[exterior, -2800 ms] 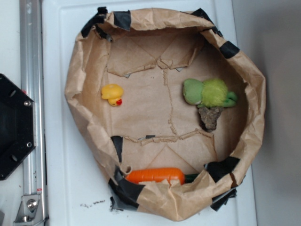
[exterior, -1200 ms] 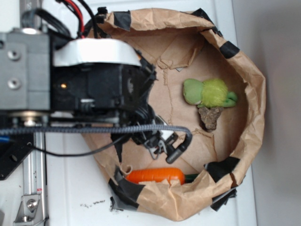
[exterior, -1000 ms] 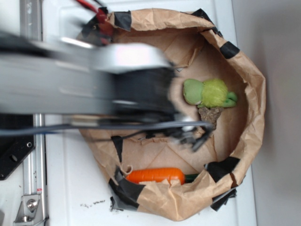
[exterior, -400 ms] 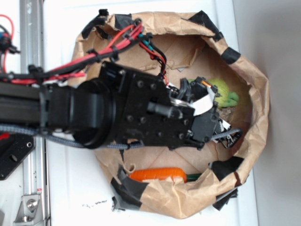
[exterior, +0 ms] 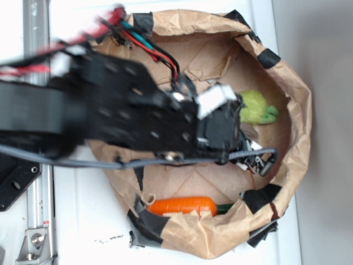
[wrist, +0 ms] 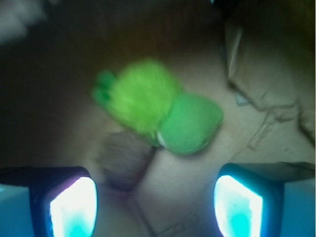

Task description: Grab the rock.

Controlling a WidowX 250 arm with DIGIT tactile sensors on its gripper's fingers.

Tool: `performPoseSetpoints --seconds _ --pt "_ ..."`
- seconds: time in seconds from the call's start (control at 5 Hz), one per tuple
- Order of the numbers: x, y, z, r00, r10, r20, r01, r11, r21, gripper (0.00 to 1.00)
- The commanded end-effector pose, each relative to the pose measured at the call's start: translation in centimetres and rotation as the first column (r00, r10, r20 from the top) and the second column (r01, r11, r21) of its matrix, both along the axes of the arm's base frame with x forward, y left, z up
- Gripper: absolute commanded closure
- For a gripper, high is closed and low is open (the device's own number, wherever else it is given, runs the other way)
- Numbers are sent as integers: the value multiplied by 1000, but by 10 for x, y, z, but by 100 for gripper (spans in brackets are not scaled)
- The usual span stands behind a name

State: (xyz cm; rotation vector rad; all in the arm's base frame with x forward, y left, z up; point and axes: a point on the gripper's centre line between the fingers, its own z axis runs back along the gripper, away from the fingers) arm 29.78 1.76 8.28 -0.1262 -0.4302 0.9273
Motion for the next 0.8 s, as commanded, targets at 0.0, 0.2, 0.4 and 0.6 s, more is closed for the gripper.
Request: performPoseSetpoints --seconds 0.0,0.2,0.4,0.6 --pt "10 15 2 997 48 67 -50 998 27 0" --pt "18 12 -15 998 48 31 -49 998 47 0" --pt "28 5 -29 1000 21 12 -22 997 72 0" --pt "34 4 -43 1000 12 -15 -11 995 101 0"
